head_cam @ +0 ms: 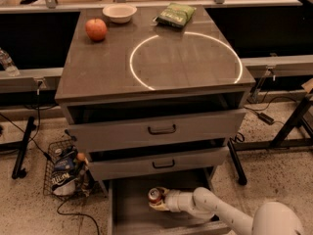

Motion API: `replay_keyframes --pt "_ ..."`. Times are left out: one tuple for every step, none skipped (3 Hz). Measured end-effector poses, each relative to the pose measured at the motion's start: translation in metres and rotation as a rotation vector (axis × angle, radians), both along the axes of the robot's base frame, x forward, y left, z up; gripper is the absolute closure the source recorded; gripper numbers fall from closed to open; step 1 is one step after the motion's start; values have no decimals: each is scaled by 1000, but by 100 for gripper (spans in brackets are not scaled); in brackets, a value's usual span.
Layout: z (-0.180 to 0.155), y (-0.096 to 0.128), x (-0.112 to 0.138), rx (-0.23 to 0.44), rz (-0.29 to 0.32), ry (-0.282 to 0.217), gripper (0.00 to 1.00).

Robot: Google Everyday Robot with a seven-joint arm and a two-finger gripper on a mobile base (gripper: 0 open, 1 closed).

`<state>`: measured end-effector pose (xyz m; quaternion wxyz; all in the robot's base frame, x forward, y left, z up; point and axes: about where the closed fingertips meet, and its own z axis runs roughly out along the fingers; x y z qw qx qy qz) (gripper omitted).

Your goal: Place coke can into bottom drawer

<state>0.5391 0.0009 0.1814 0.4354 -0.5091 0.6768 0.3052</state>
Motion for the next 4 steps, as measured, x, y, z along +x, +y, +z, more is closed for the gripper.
replay_keyframes --pt "-10 -3 8 -27 28 -15 46" --pt "-22 -7 14 -50 45 -13 23" --pt "-34 -11 14 -64 46 3 1" --pt "-40 -20 11 -79 29 15 0"
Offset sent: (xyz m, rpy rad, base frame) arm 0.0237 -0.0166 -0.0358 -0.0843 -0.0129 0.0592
